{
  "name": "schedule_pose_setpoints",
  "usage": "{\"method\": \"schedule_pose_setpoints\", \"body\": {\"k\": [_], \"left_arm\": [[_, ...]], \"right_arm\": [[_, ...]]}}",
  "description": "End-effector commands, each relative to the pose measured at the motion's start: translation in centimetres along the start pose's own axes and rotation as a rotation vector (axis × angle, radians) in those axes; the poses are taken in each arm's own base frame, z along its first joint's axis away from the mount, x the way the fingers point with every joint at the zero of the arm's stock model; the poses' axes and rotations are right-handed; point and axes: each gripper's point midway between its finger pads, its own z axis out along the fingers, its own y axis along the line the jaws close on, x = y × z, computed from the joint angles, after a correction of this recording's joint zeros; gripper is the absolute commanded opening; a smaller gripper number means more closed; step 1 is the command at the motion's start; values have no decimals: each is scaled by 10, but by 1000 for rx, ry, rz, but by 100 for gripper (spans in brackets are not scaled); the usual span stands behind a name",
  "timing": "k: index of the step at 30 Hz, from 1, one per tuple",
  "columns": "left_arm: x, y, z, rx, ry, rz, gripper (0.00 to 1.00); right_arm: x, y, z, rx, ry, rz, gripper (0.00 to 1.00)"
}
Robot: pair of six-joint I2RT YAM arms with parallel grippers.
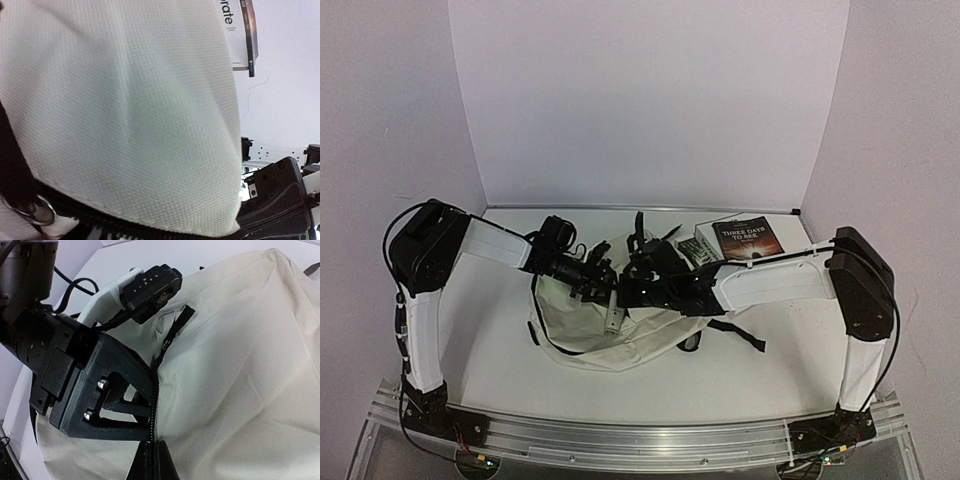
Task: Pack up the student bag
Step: Place the stationery in the student bag.
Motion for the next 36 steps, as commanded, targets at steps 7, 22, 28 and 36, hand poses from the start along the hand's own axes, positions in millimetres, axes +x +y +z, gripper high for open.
{"method": "schedule_pose_setpoints", "body": {"k": [7, 22, 28, 36], "left_arm": [[8, -20, -34, -57, -137, 69, 81], [86, -6, -15, -108, -9, 35, 89], [81, 13, -9, -197, -23, 21, 78], [69, 21, -2, -207, -84, 19, 46]], "right_arm": [[-35, 31, -30, -106, -96, 50, 0], [-36, 34, -26, -116, -96, 42, 0], [-37, 34, -28, -116, -100, 42, 0], [-38, 34, -28, -117, -102, 38, 0]]}}
